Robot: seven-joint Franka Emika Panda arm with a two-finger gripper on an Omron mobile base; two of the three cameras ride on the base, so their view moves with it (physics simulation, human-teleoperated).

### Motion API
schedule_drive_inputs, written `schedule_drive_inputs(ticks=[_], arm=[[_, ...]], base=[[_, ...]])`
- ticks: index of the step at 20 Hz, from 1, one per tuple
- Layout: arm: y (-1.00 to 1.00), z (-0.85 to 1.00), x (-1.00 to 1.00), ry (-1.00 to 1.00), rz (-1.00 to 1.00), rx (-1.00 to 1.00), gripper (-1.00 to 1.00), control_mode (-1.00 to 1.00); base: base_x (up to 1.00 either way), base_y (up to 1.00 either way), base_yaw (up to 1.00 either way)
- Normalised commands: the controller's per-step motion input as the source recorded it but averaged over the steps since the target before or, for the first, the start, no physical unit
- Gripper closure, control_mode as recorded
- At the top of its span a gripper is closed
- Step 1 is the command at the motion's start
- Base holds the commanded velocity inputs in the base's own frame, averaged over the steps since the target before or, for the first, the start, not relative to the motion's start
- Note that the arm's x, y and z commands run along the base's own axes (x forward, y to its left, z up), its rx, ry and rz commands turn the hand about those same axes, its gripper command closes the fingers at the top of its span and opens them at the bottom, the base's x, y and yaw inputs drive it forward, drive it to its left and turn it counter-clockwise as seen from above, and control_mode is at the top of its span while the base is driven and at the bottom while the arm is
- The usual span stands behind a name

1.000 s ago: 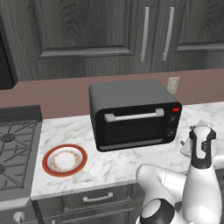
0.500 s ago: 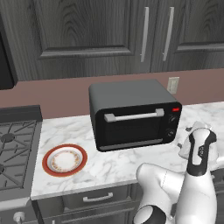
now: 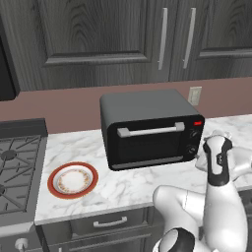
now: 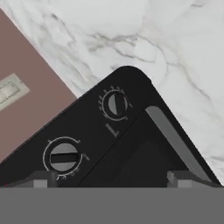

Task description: Pull the toaster oven rack outwards. Pick up the baguette from the plate and place it on the toaster oven rack. Close the toaster oven door fully and set the temperature to the lowest setting.

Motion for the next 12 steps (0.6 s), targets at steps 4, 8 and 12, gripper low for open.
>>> schedule_drive_inputs(ticks=[4,8,12], arm=[[0.0,-0.58,0.21,0.02,-0.08,0.0,-1.0,-1.0],[0.0,-0.64,0.11,0.01,-0.07,0.0,-1.0,-1.0],[0.12,-0.38,0.07,0.0,-0.05,0.0,-1.0,-1.0]], base=[[0.0,0.0,0.0],[0.0,0.0,0.0],[0.0,0.0,0.0]])
